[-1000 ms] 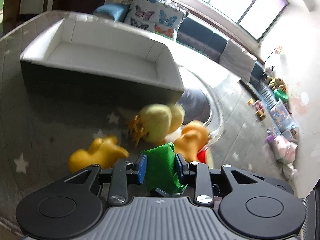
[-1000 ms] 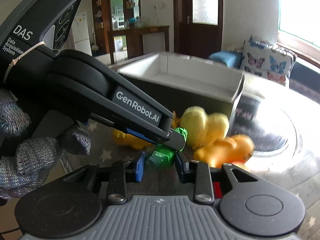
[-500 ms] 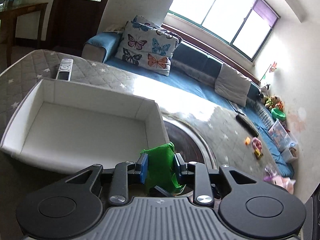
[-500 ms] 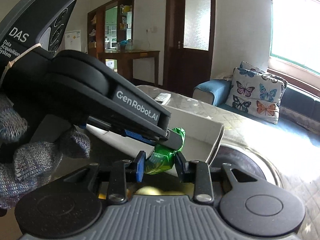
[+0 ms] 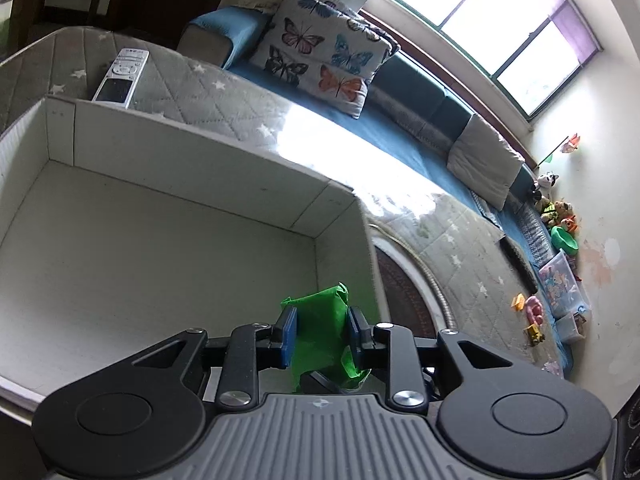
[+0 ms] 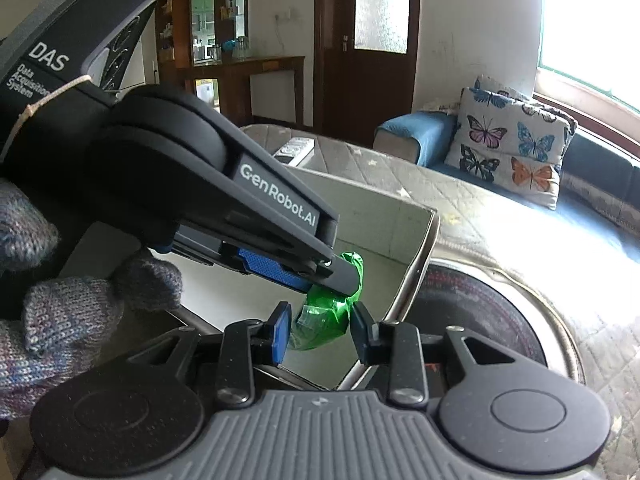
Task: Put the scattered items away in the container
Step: 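Carry the green packet into the gray box and open the left gripper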
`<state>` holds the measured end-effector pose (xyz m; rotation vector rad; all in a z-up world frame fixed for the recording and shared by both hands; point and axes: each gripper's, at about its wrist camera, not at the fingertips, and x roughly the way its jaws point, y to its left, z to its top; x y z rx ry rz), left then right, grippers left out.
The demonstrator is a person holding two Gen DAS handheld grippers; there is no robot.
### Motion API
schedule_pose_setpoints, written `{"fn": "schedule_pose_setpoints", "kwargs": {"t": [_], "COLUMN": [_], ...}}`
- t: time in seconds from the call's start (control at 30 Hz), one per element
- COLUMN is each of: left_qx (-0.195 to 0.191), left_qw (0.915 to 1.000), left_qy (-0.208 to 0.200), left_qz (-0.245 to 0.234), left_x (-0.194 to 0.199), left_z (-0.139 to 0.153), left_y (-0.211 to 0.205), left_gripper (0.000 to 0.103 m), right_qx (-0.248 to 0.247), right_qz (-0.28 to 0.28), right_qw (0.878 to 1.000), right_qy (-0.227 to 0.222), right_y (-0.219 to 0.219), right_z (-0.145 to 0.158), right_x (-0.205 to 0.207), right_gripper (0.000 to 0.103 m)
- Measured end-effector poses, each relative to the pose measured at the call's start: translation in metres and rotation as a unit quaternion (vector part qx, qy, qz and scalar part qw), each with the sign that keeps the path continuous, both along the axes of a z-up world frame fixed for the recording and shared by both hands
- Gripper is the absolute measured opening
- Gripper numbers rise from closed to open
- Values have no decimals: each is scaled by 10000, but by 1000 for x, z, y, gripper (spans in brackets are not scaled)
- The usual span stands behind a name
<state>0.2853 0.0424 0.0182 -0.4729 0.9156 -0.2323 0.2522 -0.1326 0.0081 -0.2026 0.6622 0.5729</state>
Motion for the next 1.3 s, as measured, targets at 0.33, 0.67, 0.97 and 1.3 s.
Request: {"fn": "schedule_pose_setpoints", "kwargs": {"t": [0.33,0.67,0.97,1.3], "left_qx": [15,57,268,385], "left_qw": [10000,9998,9988,9975], "left_qy": [10,-181,-421,-568], "left_qz": [-45,-60,-6,161], "left_x": [3,-19,-65,-120], "left_z": [-5,12,30,38], "left_y": [0,2,11,29], "left_gripper": [30,30,30,30], "right_qx": [-2,119,302,305], "right_qz": [-6,-104,-149,127], "right_qw": [10000,9996,9990,9990], "right_qy": [-81,-240,-282,-310], "right_y": [0,-11,-24,-21], "right_z": [1,11,15,11], "right_x": [-5,-24,-62,-103], "right_gripper": [38,50,51,58]}}
